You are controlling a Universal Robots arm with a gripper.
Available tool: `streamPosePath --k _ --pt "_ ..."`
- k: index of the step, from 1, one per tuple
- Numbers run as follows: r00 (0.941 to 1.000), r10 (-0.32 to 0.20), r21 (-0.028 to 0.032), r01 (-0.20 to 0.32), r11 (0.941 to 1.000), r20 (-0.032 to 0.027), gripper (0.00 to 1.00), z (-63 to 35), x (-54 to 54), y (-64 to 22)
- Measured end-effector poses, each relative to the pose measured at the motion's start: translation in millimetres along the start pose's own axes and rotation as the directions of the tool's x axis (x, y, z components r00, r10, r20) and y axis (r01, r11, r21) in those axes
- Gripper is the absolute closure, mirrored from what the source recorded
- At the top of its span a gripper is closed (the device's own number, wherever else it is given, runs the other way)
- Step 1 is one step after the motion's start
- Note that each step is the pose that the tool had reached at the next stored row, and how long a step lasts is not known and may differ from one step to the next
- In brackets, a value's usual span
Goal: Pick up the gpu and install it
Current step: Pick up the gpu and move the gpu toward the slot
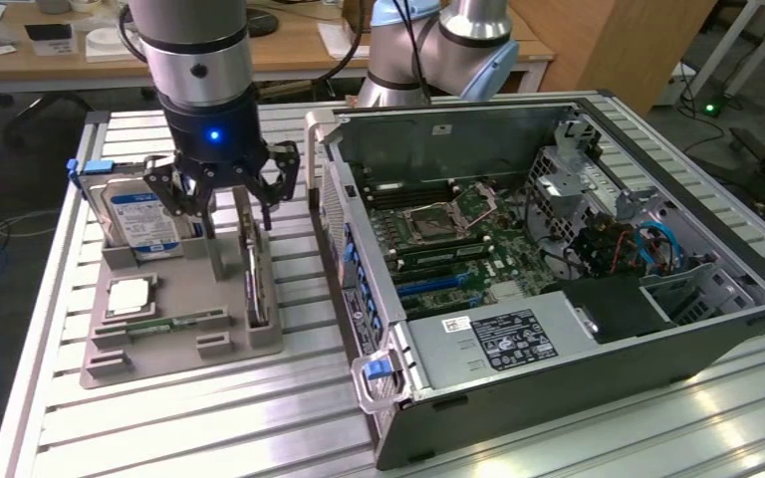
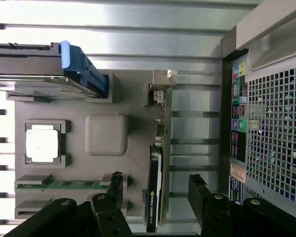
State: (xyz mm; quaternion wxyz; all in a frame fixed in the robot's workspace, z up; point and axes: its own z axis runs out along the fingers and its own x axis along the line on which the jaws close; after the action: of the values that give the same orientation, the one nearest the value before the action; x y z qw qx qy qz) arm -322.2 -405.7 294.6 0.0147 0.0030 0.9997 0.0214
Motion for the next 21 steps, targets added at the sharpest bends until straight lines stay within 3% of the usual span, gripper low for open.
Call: streamPosePath --k 21 --pt "1.0000 0.000 0.0001 0.000 1.0000 -0.0001 0.35 21.9 -1.3 -8.4"
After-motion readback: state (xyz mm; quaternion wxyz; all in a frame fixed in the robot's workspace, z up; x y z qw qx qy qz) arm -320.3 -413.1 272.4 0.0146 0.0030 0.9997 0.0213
